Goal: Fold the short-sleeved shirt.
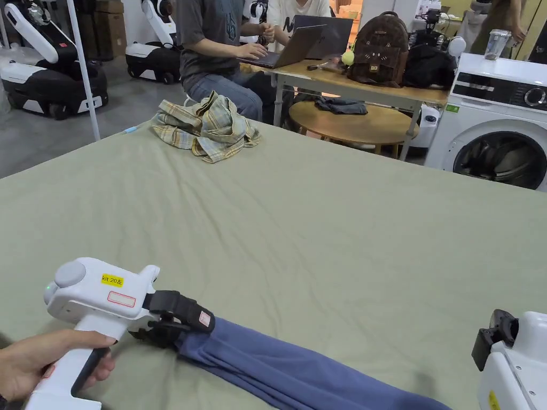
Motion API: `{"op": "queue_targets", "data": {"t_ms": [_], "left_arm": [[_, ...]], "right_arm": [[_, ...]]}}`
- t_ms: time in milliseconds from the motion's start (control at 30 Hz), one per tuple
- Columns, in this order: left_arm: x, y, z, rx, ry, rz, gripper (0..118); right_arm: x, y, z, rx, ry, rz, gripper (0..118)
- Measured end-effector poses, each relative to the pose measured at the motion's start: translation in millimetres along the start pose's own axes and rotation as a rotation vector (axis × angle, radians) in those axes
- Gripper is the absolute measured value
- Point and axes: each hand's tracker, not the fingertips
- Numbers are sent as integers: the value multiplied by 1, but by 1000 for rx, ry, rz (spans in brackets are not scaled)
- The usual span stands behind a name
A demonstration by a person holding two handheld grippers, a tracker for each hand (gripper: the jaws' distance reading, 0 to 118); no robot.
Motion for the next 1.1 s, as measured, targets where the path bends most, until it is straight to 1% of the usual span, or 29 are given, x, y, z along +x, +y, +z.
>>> {"op": "queue_targets", "data": {"t_ms": [67, 100, 133, 167, 200, 233, 300, 433, 500, 667, 767, 833, 900, 933, 1100], "left_arm": [[-6, -3, -13, -26, -80, 58, 68], [-2, -7, -19, -53, -106, 56, 65], [0, -10, -23, -58, -104, 37, 54], [1, -12, -27, -52, -86, 33, 26], [1, -14, -32, -58, -55, 31, 12], [1, -17, -34, -77, -5, 45, 12], [2, -22, -28, -4, -82, 73, 11], [13, -27, -20, 9, -40, 66, 10], [17, -26, -14, 22, -49, 65, 10], [36, -21, 15, 77, -74, 44, 9], [52, -20, 36, 113, -1, 20, 9], [62, -20, 44, 104, 60, 14, 9], [73, -18, 46, 96, 133, -36, 9], [79, -18, 45, 89, 139, -44, 9], [115, -19, 36, 91, 68, -78, 9]], "right_arm": [[0, -2, 0, 2, -5, -4, 0], [0, -2, 0, 1, -6, -6, 0], [0, -3, -1, -1, -8, -7, 0], [0, -4, -2, -5, -11, -6, 0], [0, -4, -3, -11, -9, -6, 0], [1, -5, -3, -15, -9, -7, 0], [2, -5, -4, -21, -12, -5, 0], [4, -6, -5, -11, -33, 19, 0], [4, -5, -6, -2, -44, 29, 0], [6, -3, -9, 2, -53, 26, 0], [5, -2, -8, 1, -48, 33, 0], [4, -2, -7, 1, -40, 38, 0], [3, -3, -7, -4, -27, 38, 0], [3, -3, -7, -4, -25, 39, 0], [2, -4, -5, -8, -14, 46, 0]]}}
